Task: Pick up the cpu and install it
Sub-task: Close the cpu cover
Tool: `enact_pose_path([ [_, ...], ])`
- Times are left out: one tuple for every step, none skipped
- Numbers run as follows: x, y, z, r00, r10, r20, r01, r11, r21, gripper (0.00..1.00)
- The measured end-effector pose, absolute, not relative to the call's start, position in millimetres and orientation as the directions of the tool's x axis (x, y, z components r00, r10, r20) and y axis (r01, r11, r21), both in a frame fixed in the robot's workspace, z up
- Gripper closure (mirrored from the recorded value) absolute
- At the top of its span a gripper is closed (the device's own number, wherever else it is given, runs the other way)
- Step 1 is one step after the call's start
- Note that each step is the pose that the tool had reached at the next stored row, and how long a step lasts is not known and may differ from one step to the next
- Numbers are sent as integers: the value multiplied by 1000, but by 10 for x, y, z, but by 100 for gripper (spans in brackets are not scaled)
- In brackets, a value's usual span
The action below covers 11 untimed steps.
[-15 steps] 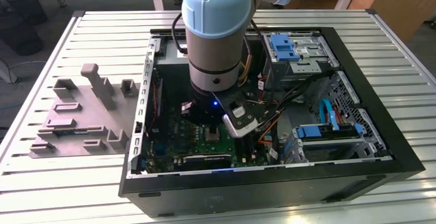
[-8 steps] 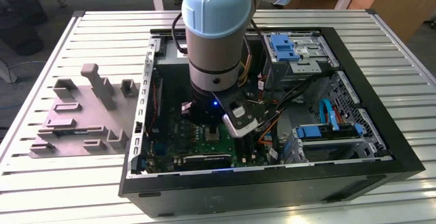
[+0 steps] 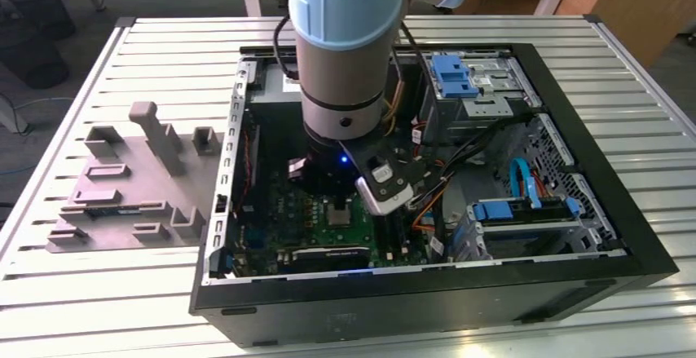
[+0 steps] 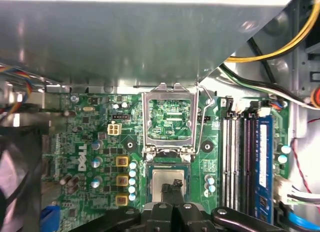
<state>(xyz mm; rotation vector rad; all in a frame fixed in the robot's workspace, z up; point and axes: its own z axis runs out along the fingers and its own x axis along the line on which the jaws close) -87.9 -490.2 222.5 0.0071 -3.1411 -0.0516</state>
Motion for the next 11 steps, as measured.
enact_pose_path([
  [-879,-4902,2262,-1000,-5,0,-5,999,33,89],
  [-879,-4902,2299,-1000,-5,0,-5,999,33,89],
  [-879,-4902,2336,-1000,-5,0,-5,999,33,89],
  [-879,-4902,2376,-1000,-5,0,-5,999,33,89],
  [-878,-4902,2418,-1000,-5,0,-5,999,33,89],
  [-879,-4902,2458,-1000,-5,0,-5,999,33,89],
  [-878,-4901,2471,-1000,-5,0,-5,999,33,89],
  [-878,-4900,2469,-1000,-6,0,-6,999,33,89],
  [-878,-4900,2469,-1000,-15,0,-15,999,33,89],
  [-879,-4900,2468,-999,-32,0,-32,999,33,89],
  [-879,-4899,2466,-999,-51,0,-51,998,33,89],
])
